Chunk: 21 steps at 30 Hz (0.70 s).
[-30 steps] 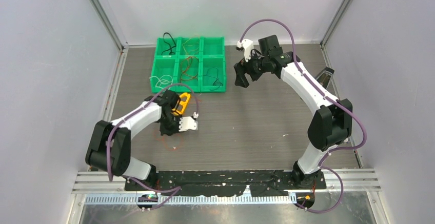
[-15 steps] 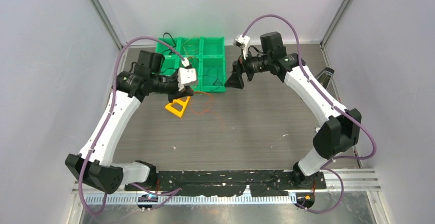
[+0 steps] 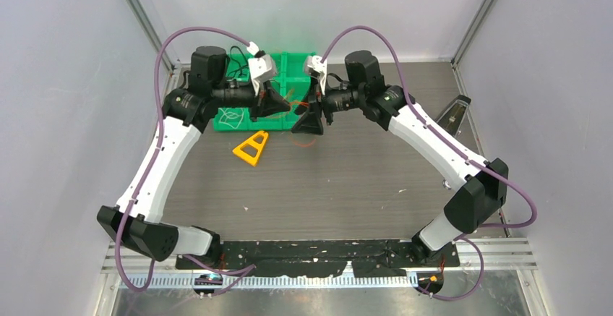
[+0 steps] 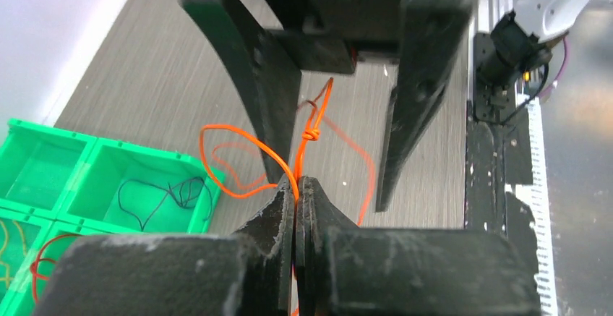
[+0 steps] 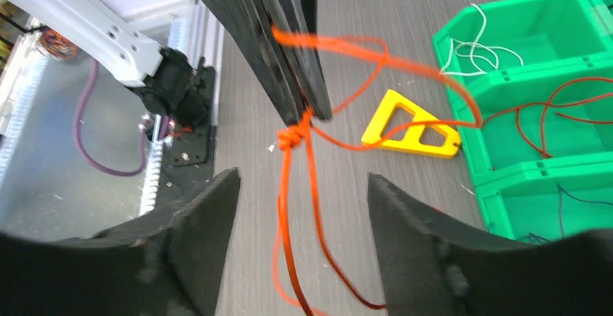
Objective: Untangle the cables
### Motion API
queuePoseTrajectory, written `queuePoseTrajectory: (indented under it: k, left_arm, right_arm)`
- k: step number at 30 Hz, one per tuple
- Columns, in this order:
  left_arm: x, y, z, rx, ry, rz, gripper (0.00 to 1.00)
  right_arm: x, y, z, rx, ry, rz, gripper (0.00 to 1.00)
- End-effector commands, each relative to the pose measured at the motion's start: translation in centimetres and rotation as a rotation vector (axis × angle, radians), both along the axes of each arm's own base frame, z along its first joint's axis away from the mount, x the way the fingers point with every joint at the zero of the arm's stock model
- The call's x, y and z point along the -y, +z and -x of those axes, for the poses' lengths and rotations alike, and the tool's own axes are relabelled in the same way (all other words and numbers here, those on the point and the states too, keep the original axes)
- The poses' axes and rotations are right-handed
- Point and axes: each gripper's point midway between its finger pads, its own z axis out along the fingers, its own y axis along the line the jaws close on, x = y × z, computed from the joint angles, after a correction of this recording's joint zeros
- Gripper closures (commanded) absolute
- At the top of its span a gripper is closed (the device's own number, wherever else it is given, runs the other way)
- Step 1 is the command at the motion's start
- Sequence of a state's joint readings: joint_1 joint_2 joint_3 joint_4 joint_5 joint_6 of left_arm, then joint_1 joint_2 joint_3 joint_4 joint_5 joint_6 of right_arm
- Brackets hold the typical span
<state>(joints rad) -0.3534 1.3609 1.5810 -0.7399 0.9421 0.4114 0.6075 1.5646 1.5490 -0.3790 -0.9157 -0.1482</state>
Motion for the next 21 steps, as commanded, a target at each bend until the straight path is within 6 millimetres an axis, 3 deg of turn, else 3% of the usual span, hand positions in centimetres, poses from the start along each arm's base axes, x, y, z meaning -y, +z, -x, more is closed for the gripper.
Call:
queuePoseTrajectory:
  k: [1,6,8,11,13,17,21]
  left_arm:
    - [0.6,4.3,-0.4,0.049,0.022,0.139,1.00]
    - [-0.5,6.4,-3.5,0.049,0.198,0.228,1.00]
    - [-0.7,7.6,-4.8,0.031,0.254,0.290,1.00]
    - [-0.2,8.7,-5.4,-0.008,0.264,0.366,1.00]
    - [0.4,8.1,-5.7,-0.044,0.246,0.371,1.00]
    - [1.3,5.7,-4.3,-0.072,0.106,0.261,1.00]
    - [0.8,2.6,-3.6,-0.025,0.075,0.153,0.99]
  right_arm:
    - [0.4,-1.4,-1.5,0.022,-0.049,0.014,0.37]
    - [1.6,-2.1,-3.4,-0.055,-0.122,0.006,0.86]
    - [2.0,-1.6,-4.6,-0.123,-0.157,-0.036,0.93]
    - [2.1,0.1,-5.3,-0.224,-0.177,-0.121,0.94]
    - [2.1,1.8,-5.5,-0.203,-0.173,-0.168,0.94]
    - [2.4,4.9,-5.3,-0.140,-0.164,-0.220,0.95]
    - [3.2,7.0,-5.1,-0.113,-0.182,-0.264,0.94]
